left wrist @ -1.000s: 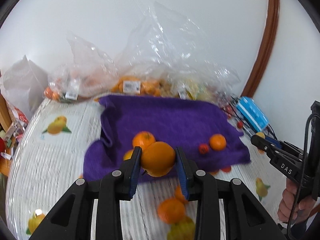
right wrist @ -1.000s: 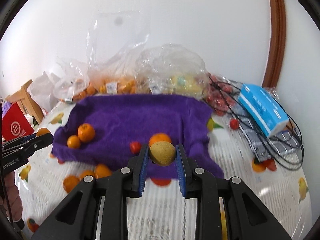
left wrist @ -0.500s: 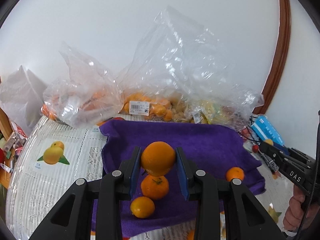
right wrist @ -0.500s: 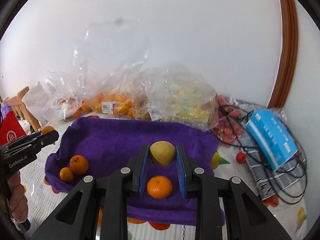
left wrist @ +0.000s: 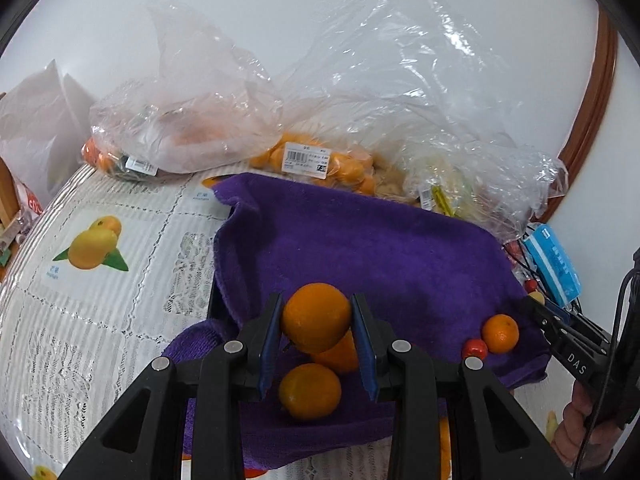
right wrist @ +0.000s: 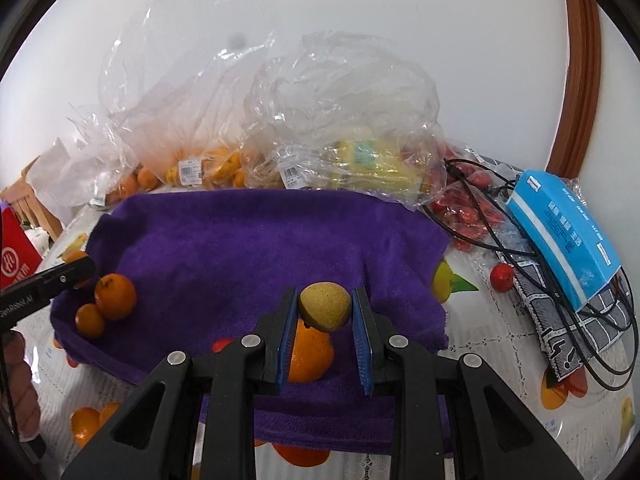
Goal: Organize fruits
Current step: 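Open the right tool to drop the yellow fruit while the left tool releases its orange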
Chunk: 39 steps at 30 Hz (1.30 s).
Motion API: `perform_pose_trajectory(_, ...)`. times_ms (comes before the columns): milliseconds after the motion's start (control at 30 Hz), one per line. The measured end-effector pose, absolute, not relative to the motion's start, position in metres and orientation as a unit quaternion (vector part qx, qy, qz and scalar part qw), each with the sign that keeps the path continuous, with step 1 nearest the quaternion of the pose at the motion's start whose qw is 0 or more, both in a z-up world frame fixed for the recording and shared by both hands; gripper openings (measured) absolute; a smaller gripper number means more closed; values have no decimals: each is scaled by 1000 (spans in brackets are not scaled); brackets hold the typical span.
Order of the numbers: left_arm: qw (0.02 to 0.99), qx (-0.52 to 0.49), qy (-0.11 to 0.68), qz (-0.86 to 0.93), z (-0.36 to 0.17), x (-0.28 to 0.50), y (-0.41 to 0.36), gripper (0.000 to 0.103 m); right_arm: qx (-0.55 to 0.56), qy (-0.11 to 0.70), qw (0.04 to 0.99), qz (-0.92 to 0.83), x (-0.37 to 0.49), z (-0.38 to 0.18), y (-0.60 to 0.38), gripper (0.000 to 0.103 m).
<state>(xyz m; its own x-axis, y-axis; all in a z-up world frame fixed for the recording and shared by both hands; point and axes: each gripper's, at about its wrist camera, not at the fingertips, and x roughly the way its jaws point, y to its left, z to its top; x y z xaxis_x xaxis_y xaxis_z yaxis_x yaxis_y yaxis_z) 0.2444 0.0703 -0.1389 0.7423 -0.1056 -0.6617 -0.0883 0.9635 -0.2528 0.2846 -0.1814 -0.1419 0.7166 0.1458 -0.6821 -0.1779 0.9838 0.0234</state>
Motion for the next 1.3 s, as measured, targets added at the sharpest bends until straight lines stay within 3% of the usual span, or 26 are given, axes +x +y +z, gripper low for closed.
perform_pose_trajectory(1133, 922, -131, 364, -9, -143, 246, 66, 32, -31, 382, 917, 106, 288, -161, -166, 27)
perform_pose_trajectory(1300, 922, -131, 365, -17, -142, 245, 64, 32, -27, 385, 917, 105, 288, -159, -168, 32)
